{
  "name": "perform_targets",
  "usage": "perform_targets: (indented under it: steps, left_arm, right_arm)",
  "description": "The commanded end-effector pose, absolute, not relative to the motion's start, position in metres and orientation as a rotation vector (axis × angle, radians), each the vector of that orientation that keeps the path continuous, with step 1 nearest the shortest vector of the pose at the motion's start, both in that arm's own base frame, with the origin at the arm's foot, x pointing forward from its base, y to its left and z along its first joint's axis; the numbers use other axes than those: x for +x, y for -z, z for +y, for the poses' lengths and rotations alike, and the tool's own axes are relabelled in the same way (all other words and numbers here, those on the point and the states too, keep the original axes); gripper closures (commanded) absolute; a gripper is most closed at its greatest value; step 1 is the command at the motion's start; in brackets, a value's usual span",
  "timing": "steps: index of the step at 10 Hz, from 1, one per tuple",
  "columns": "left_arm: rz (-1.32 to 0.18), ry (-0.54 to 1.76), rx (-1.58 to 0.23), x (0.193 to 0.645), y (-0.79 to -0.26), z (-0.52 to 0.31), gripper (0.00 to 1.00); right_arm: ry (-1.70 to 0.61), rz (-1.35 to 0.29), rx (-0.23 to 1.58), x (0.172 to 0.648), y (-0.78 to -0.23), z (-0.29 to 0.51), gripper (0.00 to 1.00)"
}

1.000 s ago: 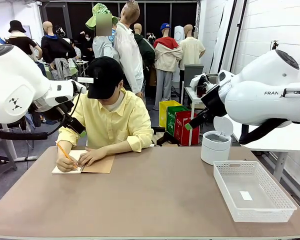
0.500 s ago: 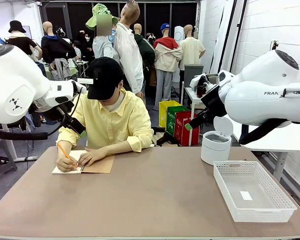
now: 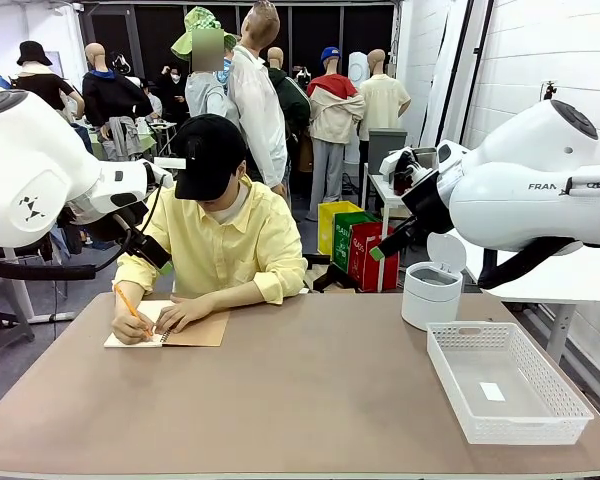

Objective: Sort the paper based on its condition.
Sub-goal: If a person hands you a paper, place it in the Organizing basket , and if it's crumpled, put it in the Trash can.

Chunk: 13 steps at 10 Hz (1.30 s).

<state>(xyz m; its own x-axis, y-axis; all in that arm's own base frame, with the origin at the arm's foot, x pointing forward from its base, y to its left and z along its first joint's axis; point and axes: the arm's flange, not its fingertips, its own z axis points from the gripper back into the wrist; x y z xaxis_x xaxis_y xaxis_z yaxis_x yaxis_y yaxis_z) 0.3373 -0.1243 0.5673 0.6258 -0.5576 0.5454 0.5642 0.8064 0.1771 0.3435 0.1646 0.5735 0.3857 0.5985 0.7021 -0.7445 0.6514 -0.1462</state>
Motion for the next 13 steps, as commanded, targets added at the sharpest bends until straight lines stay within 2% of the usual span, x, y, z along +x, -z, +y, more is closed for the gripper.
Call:
perform_targets:
  steps: [1,13]
  left_arm:
    - [-0.623,0.645,-0.009,0.3372,-0.5677,-0.1241,0.0]
    - [-0.623,0.645,-0.009,0.3372,-0.5677,-0.1241,0.0]
  right_arm:
    - [-0.864,-0.796,0.206,0.3434,-0.573,0.1643,0.0]
    - [-0.864,-0.796,0.206,0.3434,-0.573,0.1643,0.0]
